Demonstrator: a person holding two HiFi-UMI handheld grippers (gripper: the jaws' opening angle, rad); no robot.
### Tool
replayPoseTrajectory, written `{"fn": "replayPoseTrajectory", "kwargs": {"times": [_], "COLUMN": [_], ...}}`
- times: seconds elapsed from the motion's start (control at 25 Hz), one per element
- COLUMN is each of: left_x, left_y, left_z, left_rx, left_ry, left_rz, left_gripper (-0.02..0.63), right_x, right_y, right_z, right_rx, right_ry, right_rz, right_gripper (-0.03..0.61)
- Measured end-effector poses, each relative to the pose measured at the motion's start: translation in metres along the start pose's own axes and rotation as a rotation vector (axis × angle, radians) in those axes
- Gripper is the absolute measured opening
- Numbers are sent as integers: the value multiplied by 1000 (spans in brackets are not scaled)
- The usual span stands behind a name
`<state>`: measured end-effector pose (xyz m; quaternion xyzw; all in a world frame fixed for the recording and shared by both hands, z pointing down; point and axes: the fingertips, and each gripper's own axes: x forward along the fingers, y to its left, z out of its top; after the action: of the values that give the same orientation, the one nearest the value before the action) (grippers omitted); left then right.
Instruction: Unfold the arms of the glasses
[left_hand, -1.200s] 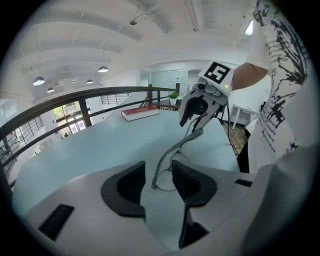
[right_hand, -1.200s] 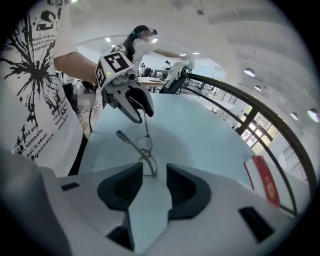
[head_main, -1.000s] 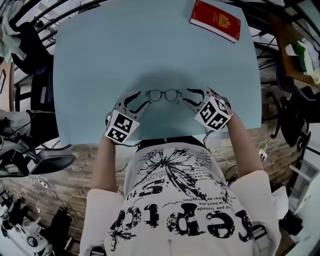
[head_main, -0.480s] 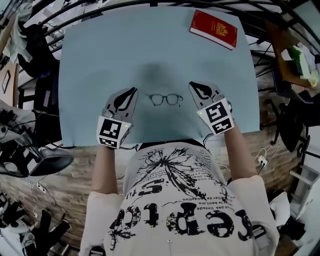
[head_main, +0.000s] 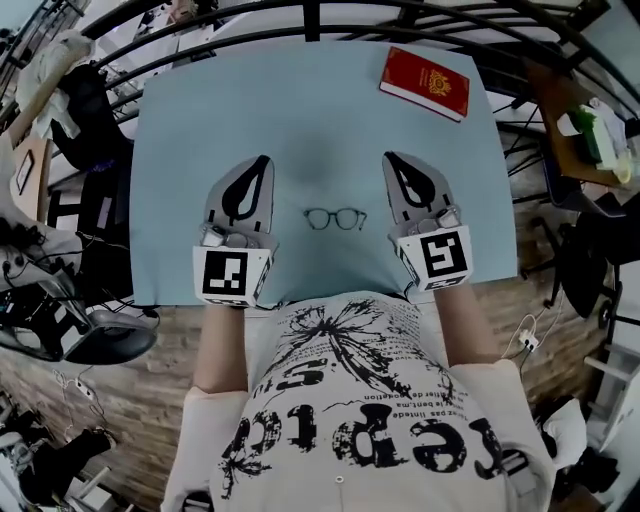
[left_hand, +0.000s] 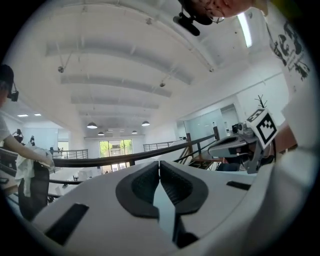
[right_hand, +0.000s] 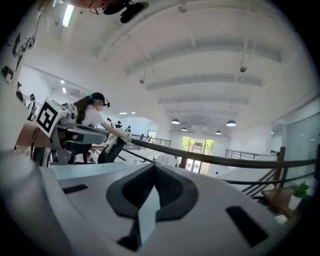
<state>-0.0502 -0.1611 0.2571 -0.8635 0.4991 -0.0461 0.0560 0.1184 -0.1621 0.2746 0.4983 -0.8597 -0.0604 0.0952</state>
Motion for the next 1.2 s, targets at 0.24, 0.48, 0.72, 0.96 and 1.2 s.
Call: {"fn": "replayPoseTrajectory", "kwargs": {"times": [0.24,0.48,0.72,0.96,1.2], "left_x": [0,2,1,12,19], "left_y": [4,8,7,15,16], "left_z": [8,9,3,-1,-5], "left_rx": [-17,-24,-29,-37,-45], "left_ry": [-9,-8,8,20,28], "left_rz": [20,37,46,50,53], "left_gripper": [21,21,21,21,21], "right_x": [-4,-1,-1,8,10], "right_y": [-6,-2,1,-5,-10], "right_z": [16,13,6,6,1], "right_rx": [17,-9,5,30,25], "right_ry": [-52,-42,-27,-29,-21], "right_rz": [-36,-29,-22,-38,-43], "right_gripper": [9,9,9,8,8]}}
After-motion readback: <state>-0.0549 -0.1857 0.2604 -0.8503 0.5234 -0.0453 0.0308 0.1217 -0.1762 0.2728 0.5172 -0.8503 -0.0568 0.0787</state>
